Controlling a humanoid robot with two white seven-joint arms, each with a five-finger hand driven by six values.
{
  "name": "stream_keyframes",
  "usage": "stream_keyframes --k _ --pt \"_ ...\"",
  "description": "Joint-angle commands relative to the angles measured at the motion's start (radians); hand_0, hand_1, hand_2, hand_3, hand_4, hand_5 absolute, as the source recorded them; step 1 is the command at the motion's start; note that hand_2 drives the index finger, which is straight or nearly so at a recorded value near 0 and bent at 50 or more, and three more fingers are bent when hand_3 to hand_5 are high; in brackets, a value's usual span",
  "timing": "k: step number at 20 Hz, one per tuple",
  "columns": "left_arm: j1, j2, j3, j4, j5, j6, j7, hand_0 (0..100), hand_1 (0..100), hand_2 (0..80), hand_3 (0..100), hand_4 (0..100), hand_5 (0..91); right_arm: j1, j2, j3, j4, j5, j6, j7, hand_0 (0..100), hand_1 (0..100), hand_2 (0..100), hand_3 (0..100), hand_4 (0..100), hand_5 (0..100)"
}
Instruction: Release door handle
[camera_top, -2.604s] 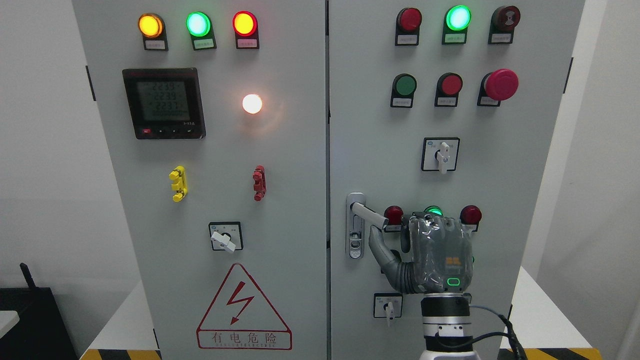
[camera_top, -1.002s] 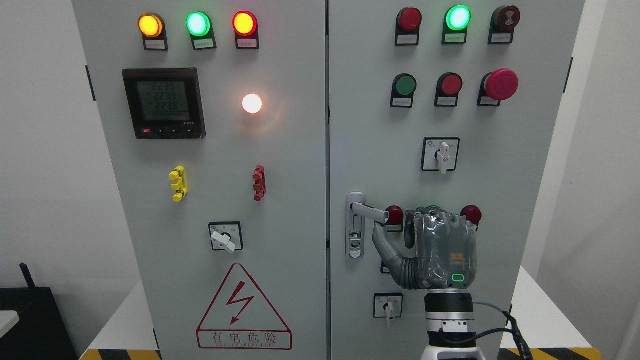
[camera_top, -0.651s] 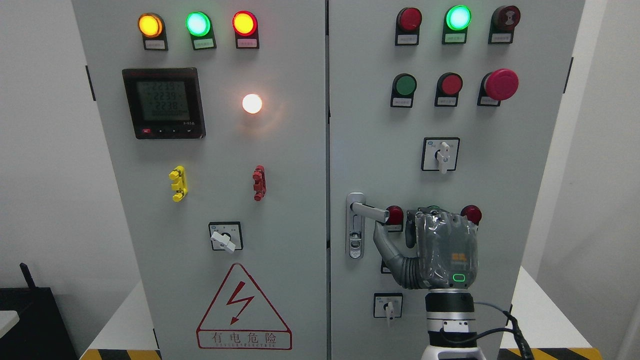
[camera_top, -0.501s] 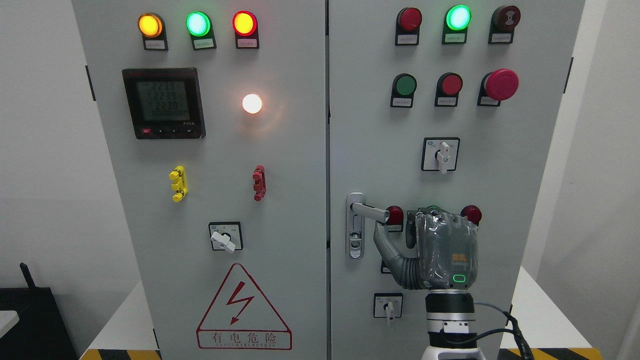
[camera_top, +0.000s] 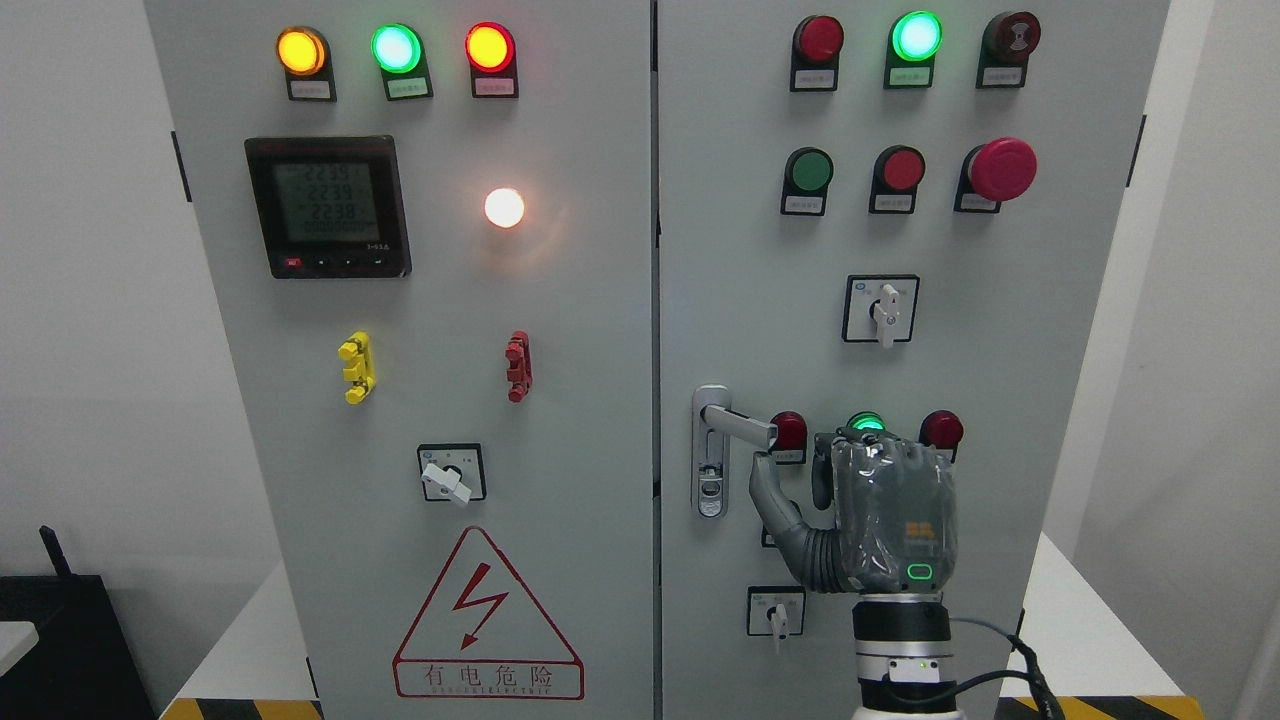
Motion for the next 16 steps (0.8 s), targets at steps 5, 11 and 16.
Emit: stream_keyframes --k 5,11,16 --pt "0.000 0.000 0.011 0.017 0.000 0.001 0.001 12 39 0.0 0 0 0.0 0.029 -0.067 0.031 -0.055 -0.043 -0.068 -0.061 44 24 95 100 95 98" --pt "0.000 0.000 0.011 0.017 0.000 0.001 0.001 12 39 0.0 0 0 0.0 0.124 -0.269 0.043 -0.135 -0.209 -0.141 -0.089 49 19 78 100 92 95" --pt "0.000 0.000 0.011 0.017 0.000 -0.001 0.001 12 39 0.0 0 0 0.0 0.126 -0.417 0.037 -0.135 -0.356 -0.258 -0.109 47 17 51 84 70 61"
